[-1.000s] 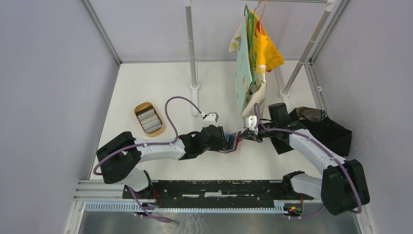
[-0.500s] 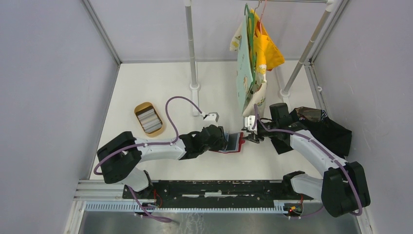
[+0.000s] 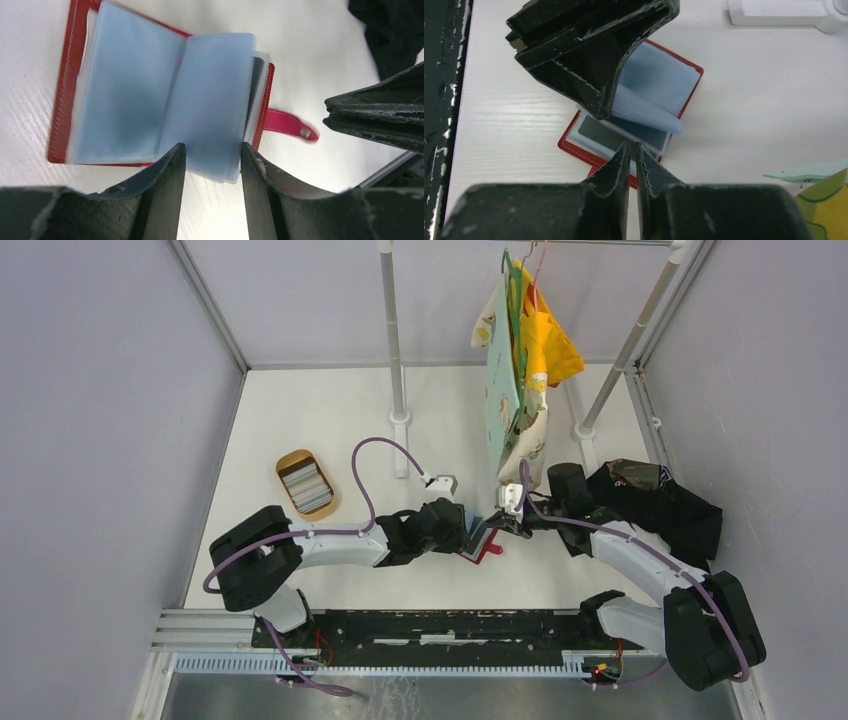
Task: Put the credit cards into the card holder
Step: Open the card holder at the center of the board.
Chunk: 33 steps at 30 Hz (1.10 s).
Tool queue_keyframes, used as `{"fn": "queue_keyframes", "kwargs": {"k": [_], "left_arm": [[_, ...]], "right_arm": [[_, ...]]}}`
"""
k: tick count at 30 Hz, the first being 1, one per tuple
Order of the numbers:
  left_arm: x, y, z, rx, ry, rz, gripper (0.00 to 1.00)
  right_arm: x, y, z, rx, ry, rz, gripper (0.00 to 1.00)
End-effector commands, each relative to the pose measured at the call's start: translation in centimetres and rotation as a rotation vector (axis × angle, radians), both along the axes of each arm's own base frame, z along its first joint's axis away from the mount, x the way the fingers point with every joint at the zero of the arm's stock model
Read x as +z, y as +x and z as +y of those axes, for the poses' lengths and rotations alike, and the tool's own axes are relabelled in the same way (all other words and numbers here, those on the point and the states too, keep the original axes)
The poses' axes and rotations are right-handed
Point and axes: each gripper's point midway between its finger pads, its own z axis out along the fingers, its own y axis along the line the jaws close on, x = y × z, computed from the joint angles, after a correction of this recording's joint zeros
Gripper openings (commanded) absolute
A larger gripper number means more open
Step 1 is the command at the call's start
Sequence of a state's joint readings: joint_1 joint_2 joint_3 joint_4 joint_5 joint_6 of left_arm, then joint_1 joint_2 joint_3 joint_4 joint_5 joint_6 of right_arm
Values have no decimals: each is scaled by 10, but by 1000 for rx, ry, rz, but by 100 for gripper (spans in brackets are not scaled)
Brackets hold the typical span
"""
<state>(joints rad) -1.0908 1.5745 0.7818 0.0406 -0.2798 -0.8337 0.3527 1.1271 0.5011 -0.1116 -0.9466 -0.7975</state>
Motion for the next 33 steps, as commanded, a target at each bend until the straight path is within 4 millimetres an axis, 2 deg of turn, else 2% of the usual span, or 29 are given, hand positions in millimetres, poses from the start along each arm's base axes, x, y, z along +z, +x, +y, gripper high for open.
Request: {"fn": "queue_keyframes", "kwargs": {"k": [1,9,17,28,33], "left_arm": [[4,2,-7,-38,16,-29,51],[2,3,-7,-37,23,-27,50],[7,10,-1,4,47,-55,51],[21,21,35,124,134,-117,51],[28,29,46,167,175,-151,53]], "right_arm": [[8,26,9,-143,39,-25,11],[-18,26,17,-164,-47,26,9],[-23,8,20,-13,-87,28,11],[-30,9,17,-39,-99,42,12],[-27,12,19,-43,-89,22,12]]}}
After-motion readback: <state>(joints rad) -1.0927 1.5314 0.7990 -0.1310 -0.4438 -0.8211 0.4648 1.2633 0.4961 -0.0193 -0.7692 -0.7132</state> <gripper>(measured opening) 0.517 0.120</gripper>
